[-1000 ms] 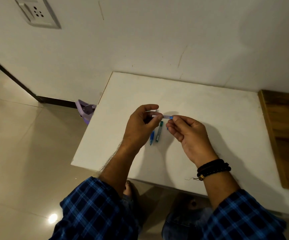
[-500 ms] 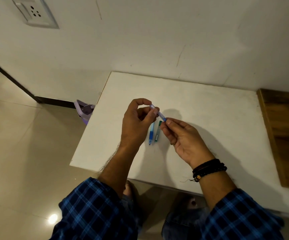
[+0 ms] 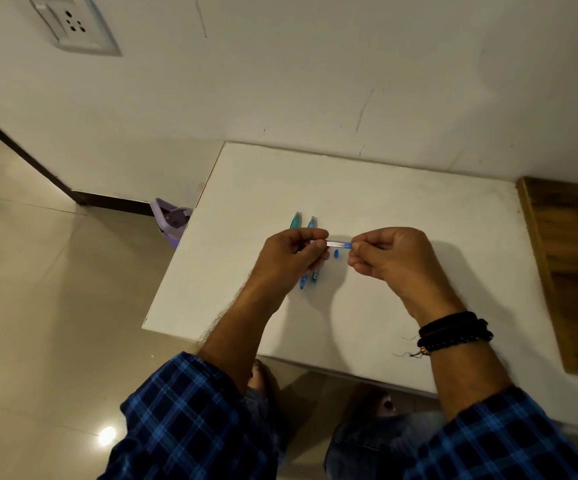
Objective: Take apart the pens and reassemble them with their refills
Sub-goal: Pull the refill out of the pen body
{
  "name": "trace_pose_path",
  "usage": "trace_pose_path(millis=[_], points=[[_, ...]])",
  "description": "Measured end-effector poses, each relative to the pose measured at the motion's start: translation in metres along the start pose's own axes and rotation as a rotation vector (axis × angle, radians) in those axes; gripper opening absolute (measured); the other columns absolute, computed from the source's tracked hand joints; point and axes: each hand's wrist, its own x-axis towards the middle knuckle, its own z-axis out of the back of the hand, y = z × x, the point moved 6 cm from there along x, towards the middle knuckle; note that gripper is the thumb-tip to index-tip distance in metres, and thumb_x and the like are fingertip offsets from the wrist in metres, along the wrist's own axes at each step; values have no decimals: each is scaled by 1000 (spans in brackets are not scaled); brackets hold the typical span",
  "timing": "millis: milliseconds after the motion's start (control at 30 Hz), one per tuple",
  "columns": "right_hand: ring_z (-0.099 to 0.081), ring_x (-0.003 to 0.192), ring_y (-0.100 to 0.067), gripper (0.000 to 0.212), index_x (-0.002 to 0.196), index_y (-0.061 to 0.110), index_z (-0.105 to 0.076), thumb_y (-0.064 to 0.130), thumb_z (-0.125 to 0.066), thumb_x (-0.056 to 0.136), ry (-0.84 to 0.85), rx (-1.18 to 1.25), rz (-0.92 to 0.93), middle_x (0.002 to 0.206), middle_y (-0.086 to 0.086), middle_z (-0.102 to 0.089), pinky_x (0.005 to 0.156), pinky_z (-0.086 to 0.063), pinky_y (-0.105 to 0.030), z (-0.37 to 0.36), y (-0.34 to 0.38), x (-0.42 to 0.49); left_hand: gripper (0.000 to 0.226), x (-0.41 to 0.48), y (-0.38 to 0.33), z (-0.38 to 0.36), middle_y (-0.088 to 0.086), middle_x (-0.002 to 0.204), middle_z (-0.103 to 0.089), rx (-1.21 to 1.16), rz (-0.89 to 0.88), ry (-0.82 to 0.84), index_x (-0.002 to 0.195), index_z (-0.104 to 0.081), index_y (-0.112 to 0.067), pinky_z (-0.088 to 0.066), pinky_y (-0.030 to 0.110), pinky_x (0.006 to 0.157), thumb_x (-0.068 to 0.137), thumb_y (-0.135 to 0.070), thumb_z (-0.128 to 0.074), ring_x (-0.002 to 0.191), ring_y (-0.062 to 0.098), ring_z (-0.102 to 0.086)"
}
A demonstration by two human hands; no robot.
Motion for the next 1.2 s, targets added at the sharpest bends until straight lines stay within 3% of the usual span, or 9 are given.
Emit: trace_pose_path(millis=[200,367,500,733,933,1200], points=[[-76,83,-17,16,104,12,-73,3,-62,96,35,-93,62,92,-8,-77,79,-61,-24,9,11,1,11,0,0,-3,13,99,-76,111,18,44,101,-75,-17,-59,36,92,95,-12,-68,90,22,-71],[-75,88,-17,26,114,7,-72,0,-50,101,34,-202,114,99,-9,-76,86,-60,-30,7,15,2,11,0,-1,-3,9,95,-75,128,27,62,102,-74,-17,-60,33,90,96,-12,-66,89,19,-71],[-75,88,-13,27,115,10,-72,2,-49,102,14,-249,164,102,-8,-76,87,-60,-30,8,16,2,13,-1,1,-3,6,91,-76,133,31,75,97,-75,-21,-59,39,94,97,-13,-65,88,20,-69],[-76,83,-11,14,106,15,-64,5,-56,100,-8,-182,188,97,-4,-76,75,-62,-25,6,19,-1,14,0,2,-1,5,90,-76,111,37,73,96,-75,-20,-57,45,98,98,-13,-63,90,24,-69],[-76,84,-16,3,99,11,-60,9,-62,98,-11,-91,175,93,-6,-78,78,-62,-32,6,20,-2,13,1,4,-1,5,91,-75,82,42,76,98,-75,-18,-56,44,100,98,-13,-63,90,22,-68],[-76,85,-18,12,108,6,-66,9,-64,97,-4,20,131,93,-6,-79,77,-62,-28,7,17,-2,13,1,4,-2,3,90,-75,52,52,82,102,-74,-15,-57,40,98,99,-12,-62,90,19,-69]])
